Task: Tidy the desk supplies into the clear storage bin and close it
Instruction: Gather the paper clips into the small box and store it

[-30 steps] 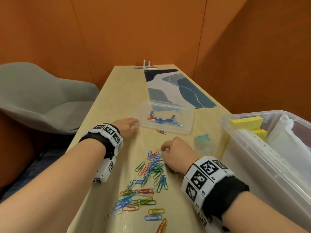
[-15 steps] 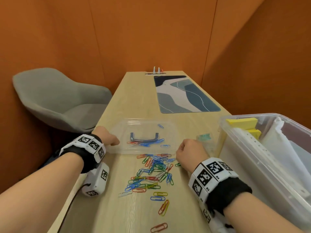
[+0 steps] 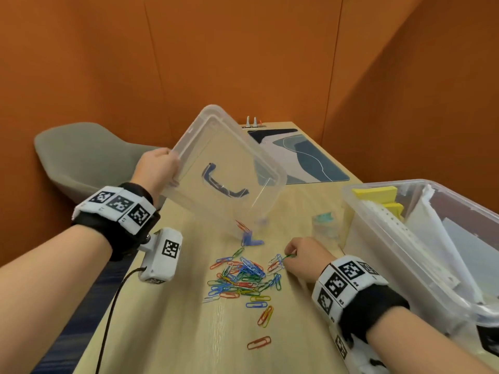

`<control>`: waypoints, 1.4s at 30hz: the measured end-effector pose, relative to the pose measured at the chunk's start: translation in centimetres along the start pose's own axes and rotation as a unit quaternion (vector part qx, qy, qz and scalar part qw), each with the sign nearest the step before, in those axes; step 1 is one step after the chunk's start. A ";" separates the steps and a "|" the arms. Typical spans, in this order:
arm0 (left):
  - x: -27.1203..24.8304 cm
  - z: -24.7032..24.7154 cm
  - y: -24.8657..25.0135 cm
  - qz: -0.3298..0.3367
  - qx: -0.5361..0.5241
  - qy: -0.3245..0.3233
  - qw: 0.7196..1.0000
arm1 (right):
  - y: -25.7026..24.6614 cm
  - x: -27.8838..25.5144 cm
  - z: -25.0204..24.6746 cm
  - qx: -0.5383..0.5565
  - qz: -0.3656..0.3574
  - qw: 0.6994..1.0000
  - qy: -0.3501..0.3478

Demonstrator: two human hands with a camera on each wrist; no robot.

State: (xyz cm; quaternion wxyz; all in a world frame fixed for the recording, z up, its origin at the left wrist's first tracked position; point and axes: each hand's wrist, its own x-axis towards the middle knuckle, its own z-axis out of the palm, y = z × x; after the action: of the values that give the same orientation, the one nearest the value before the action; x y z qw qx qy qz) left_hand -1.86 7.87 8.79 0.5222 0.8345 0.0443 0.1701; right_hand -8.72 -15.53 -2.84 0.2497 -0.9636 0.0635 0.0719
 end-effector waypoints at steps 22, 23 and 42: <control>3.1 3.4 -7.9 -0.236 -0.310 -0.001 0.921 | -0.2 4.2 -0.9 -0.042 0.047 0.998 -0.002; 3.5 3.8 -9.0 -0.246 -0.284 -0.017 0.927 | -0.2 4.7 -1.0 -0.048 0.039 0.998 -0.006; -1.9 12.2 -4.7 0.171 0.321 -0.463 0.808 | -0.4 4.2 -3.2 -0.042 -0.023 0.965 0.258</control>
State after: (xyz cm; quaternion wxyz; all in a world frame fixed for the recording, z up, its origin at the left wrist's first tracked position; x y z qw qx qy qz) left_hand 0.82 -0.91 -0.69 0.1459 0.9283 -0.2946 -0.1739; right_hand -4.20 -17.09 -0.61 0.1854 -0.9605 0.1004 -0.1819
